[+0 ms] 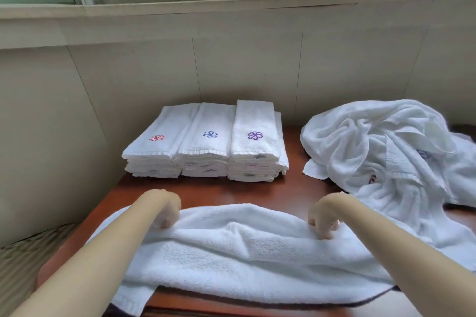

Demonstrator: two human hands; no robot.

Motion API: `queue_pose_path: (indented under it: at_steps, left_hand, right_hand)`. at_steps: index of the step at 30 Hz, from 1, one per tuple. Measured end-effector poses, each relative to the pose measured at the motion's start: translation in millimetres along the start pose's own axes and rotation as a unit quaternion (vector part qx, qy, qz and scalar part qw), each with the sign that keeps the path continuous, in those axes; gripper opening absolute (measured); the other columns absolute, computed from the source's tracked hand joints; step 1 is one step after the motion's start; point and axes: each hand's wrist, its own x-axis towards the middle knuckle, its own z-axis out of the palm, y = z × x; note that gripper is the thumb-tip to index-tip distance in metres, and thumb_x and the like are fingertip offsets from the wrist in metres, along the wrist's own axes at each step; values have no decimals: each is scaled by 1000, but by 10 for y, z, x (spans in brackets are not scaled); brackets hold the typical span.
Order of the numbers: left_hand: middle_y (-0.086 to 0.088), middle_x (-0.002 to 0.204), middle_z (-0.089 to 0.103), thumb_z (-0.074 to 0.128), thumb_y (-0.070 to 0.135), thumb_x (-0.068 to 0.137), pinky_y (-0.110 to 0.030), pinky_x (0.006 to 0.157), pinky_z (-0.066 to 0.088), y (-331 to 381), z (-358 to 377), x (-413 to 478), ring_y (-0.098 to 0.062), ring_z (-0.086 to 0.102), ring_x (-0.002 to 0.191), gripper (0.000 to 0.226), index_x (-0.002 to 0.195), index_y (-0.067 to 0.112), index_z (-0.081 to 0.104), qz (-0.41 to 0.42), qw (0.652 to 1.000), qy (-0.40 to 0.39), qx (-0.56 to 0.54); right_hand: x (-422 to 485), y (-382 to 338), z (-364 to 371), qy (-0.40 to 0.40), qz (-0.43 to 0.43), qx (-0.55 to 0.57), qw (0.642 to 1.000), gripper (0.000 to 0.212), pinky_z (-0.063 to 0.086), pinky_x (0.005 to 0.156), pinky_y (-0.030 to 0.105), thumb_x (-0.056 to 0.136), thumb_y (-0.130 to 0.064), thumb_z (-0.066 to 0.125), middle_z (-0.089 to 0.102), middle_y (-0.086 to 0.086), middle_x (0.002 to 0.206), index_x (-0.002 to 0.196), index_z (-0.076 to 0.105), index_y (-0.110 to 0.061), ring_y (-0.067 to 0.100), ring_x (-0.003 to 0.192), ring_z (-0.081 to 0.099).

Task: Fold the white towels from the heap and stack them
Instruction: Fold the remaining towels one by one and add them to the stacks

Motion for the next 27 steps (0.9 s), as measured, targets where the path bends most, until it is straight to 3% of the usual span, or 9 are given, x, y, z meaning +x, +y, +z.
queue_pose_path:
  at_steps: [3, 6, 9, 11, 13, 16, 21, 24, 27]
  left_hand:
    - [6, 81, 60, 58, 18, 68, -26, 62, 42, -104, -53, -94, -13, 54, 74, 11, 73, 28, 62, 45, 989, 52, -129]
    - [10, 58, 56, 55, 21, 64, -22, 56, 39, -165, -137, -223, -9, 49, 58, 12, 53, 23, 53, 107, 922, 152, -339]
    - [3, 59, 59, 60, 14, 67, -21, 52, 41, -194, -308, -396, -14, 55, 58, 6, 63, 18, 59, 119, 828, 231, -497]
    - [-6, 66, 63, 61, 9, 62, -22, 52, 46, -273, -473, -525, -21, 61, 63, 8, 69, 13, 61, 143, 767, 228, -583]
    - [-6, 64, 59, 64, 2, 67, -21, 49, 42, -332, -682, -701, -19, 57, 59, 13, 67, 13, 58, 180, 741, 261, -592]
    - [4, 60, 42, 69, -3, 75, -23, 50, 28, -336, -1097, -931, -13, 37, 57, 36, 61, 18, 42, 178, 734, 426, -499]
    - [-7, 84, 56, 71, 8, 80, -29, 64, 36, -254, -1563, -1416, -25, 52, 75, 26, 99, 8, 54, 118, 613, 662, -415]
    - [-16, 84, 64, 64, 15, 85, -33, 63, 34, -187, -1479, -1660, -36, 57, 78, 10, 87, 9, 56, 92, 605, 719, -330]
    - [-7, 68, 57, 68, 10, 78, -30, 57, 31, -161, -1178, -1752, -31, 54, 72, 26, 65, 15, 47, 141, 724, 602, -307]
  right_hand:
    - [-91, 61, 20, 82, 0, 52, 995, 17, 34, 47, 22, 80, -7, 56, 44, 0, 64, 68, 46, -14, 15, 52, 40]
    - [-201, 177, -44, 231, 41, 116, 965, 11, 37, 44, 20, 77, -5, 51, 53, 1, 59, 78, 62, -6, 13, 44, 48]
    - [-349, 362, -130, 396, 89, 225, 886, 15, 36, 44, 20, 76, -5, 41, 60, 3, 56, 69, 51, -12, 16, 43, 54]
    - [-501, 550, -218, 508, 117, 271, 809, 17, 35, 49, 24, 83, -8, 41, 65, 12, 74, 67, 42, -13, 25, 62, 57]
    - [-695, 742, -353, 602, 139, 298, 728, 15, 33, 59, 32, 88, -11, 45, 58, 15, 83, 74, 39, -10, 33, 80, 55]
    - [-1113, 945, -628, 707, 132, 335, 608, 6, 31, 62, 35, 86, -6, 45, 52, 21, 78, 82, 41, -6, 38, 75, 49]
    - [-1799, 1024, -869, 794, 86, 366, 479, 11, 27, 62, 33, 83, 0, 42, 54, 25, 79, 83, 42, -10, 37, 73, 48]
    - [-1935, 968, -696, 788, 100, 387, 469, 11, 29, 59, 32, 79, -2, 41, 50, 14, 73, 73, 43, -12, 29, 71, 42]
    - [-1885, 913, -299, 723, 115, 369, 573, 20, 34, 58, 29, 75, -7, 49, 47, 7, 65, 59, 39, -12, 27, 69, 44]
